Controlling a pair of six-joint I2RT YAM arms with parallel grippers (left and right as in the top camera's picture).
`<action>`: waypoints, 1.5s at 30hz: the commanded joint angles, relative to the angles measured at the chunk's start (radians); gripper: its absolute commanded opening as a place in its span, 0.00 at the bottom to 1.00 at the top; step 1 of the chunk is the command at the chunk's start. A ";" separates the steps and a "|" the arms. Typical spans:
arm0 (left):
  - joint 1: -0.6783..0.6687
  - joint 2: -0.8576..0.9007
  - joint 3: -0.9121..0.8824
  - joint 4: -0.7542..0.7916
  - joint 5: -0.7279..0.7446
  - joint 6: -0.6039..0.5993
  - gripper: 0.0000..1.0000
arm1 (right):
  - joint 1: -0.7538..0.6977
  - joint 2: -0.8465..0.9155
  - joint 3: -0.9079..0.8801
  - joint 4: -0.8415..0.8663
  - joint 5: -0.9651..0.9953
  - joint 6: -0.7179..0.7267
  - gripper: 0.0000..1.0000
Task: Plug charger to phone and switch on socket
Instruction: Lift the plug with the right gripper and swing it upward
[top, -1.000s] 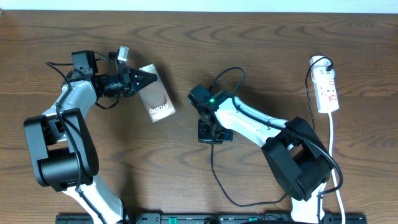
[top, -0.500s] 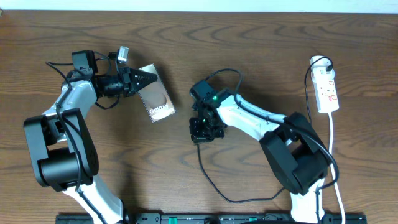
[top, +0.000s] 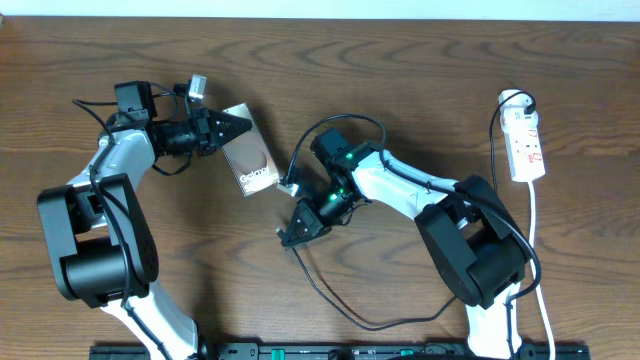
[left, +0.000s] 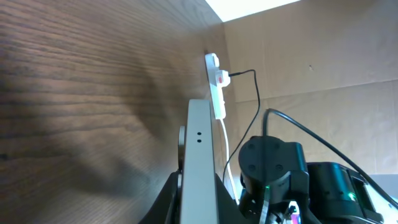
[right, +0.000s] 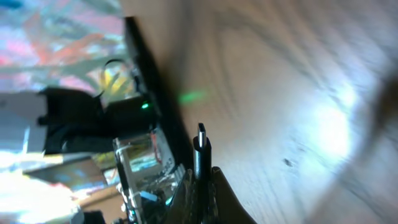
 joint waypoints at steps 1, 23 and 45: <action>0.002 -0.001 0.006 -0.002 0.030 0.006 0.07 | 0.009 0.006 -0.003 -0.005 -0.122 -0.149 0.01; 0.002 -0.001 0.006 -0.002 0.016 0.006 0.08 | 0.013 0.006 -0.003 -0.164 0.703 0.457 0.01; 0.002 -0.001 0.006 -0.006 0.016 0.006 0.08 | 0.106 0.007 -0.005 -0.282 0.799 0.640 0.01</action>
